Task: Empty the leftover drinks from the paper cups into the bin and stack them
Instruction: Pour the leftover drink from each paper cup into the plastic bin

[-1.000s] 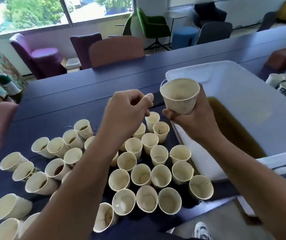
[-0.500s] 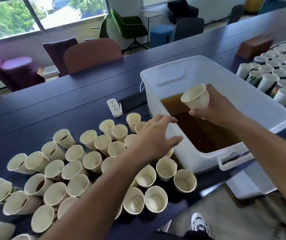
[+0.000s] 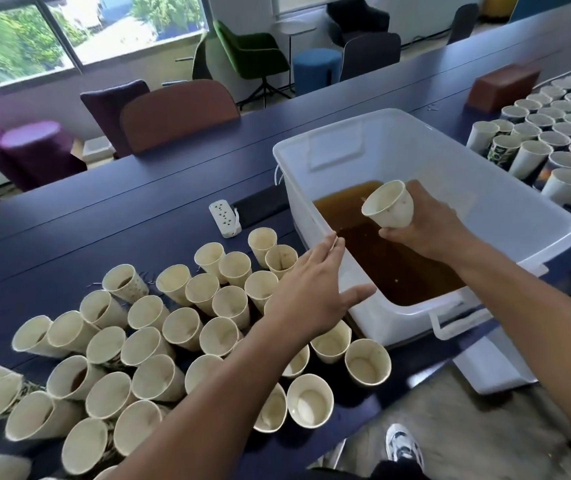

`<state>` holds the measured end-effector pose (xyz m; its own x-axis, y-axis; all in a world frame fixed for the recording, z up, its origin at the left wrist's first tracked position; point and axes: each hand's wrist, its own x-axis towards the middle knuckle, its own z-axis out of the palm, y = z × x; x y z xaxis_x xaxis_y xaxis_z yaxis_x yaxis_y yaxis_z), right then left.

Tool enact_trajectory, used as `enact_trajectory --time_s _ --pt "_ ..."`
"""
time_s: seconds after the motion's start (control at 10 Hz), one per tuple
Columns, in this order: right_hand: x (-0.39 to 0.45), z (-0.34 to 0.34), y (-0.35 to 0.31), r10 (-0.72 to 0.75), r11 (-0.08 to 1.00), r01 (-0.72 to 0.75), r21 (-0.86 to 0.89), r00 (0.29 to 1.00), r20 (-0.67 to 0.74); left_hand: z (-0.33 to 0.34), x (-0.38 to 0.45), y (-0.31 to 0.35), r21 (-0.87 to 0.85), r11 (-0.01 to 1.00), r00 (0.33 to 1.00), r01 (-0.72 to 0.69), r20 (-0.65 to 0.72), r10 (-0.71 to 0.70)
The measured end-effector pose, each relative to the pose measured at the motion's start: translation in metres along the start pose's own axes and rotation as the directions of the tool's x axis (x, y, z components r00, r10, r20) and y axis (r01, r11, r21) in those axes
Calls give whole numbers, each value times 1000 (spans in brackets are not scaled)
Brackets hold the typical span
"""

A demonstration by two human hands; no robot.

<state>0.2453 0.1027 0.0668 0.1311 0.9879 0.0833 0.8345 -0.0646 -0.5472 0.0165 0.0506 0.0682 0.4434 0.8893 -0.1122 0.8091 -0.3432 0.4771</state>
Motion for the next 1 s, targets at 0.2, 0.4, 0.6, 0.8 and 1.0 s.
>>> enact_trajectory --time_s 0.2,0.4,0.6,0.8,1.0 --pt "0 4 -2 -22 999 22 -27 1000 21 -9 0 6 26 999 999 42 28 -42" --pt "-2 5 -1 -10 1000 11 -18 1000 20 -11 -2 8 37 998 998 54 35 -56" --pt "-3 5 -1 2 999 -1 -42 1000 28 -11 -2 8 46 998 998 52 34 -54" --pt "-2 6 2 1 998 2 -60 999 36 -8 0 7 60 997 998 55 24 -57" --pt "1 8 4 -9 992 14 -123 999 41 -9 0 7 62 997 998 56 29 -58"
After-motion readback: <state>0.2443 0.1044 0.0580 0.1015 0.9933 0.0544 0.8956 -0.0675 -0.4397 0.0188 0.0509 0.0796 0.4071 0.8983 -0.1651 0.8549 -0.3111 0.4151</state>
